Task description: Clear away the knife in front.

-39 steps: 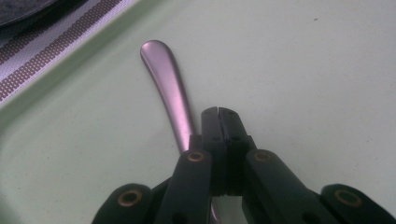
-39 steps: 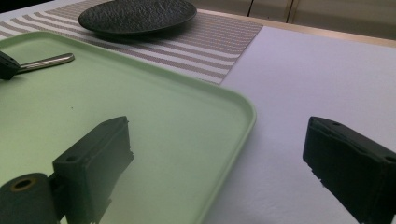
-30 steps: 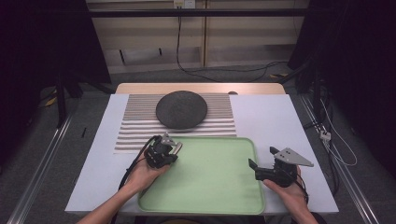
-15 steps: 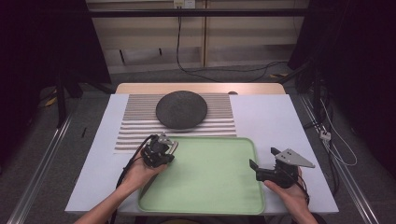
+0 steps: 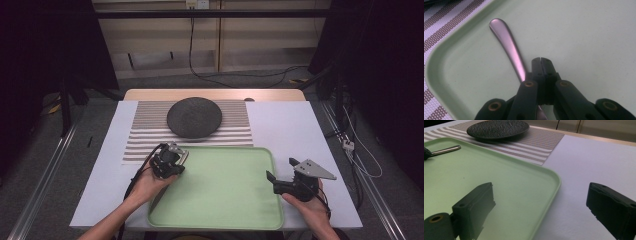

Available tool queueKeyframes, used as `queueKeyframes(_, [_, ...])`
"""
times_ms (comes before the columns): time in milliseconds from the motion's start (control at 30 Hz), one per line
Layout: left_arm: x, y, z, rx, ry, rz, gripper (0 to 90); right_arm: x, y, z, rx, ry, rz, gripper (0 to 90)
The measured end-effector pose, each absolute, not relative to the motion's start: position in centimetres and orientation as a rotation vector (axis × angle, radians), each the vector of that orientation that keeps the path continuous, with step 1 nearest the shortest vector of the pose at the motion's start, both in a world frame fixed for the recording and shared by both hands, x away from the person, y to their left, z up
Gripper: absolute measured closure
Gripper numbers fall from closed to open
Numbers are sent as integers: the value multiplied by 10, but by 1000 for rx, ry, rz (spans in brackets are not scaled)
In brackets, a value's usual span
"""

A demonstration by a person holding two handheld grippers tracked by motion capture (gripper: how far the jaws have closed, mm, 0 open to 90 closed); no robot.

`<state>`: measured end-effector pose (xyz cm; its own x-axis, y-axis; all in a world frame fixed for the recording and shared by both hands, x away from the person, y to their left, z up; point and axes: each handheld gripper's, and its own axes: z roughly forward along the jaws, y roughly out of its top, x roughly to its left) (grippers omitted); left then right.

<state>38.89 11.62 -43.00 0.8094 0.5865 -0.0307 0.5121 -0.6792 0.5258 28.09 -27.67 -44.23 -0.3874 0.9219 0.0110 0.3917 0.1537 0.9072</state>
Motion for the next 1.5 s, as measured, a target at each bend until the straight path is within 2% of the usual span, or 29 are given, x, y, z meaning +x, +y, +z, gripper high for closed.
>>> queueKeyframes(1500, [391, 145, -429, 2464, 896, 251, 900, 284, -276, -443, 1257, 1870, 1200, 75])
